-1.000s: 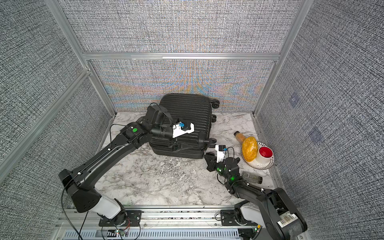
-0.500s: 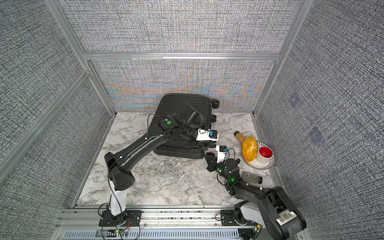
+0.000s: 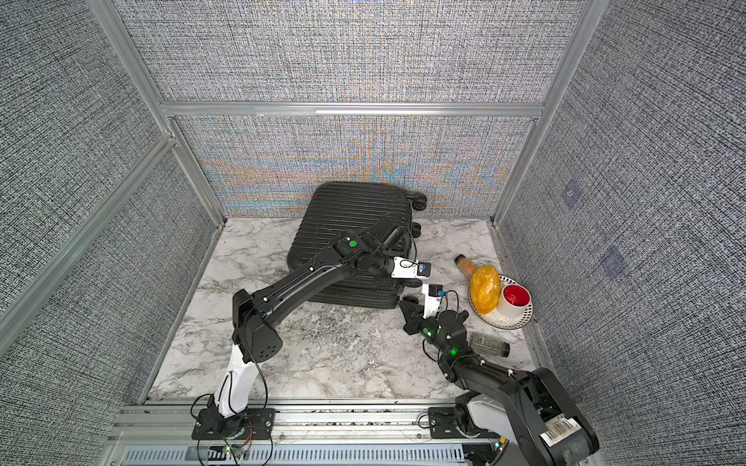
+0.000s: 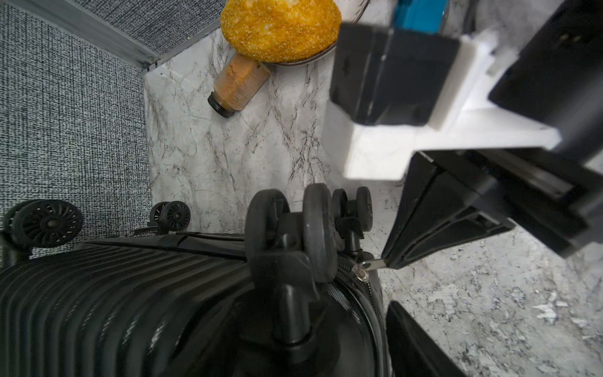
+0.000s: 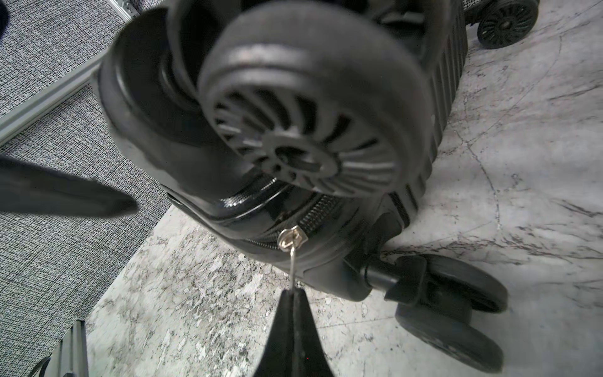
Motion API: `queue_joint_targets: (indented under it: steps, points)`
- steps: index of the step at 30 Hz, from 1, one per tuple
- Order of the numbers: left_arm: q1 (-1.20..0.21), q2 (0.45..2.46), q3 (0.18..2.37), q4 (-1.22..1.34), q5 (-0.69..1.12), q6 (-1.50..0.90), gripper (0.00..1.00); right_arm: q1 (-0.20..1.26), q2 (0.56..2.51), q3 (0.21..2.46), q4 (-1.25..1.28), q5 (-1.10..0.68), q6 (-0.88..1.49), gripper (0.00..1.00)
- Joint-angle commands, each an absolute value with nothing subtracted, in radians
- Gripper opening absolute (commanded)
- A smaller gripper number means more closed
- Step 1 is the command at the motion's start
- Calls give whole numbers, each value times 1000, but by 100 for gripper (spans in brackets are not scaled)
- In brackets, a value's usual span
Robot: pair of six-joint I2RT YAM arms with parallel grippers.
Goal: Open the suitcase zippers
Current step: Unzip the zipper on the suitcase.
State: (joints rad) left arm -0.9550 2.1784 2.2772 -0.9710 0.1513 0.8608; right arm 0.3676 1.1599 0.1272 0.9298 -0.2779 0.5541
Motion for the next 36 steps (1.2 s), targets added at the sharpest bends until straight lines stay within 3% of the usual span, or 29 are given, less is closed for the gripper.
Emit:
queue_joint_targets:
  steps: [1, 16, 24, 36]
  points:
    - [-954, 2193, 2277, -949, 113, 876, 71, 368, 1145, 125, 944, -262, 552, 0]
    - [-954, 2170, 2183, -1032, 150, 908, 46, 364, 1078, 117, 785, -184, 574, 0]
    - [-947, 2140, 2133, -1059, 176, 916, 43, 340, 1025, 103, 696, -127, 572, 0]
    - [-947, 2093, 2059, -1088, 199, 939, 42, 195, 1171, 206, 736, -302, 447, 0]
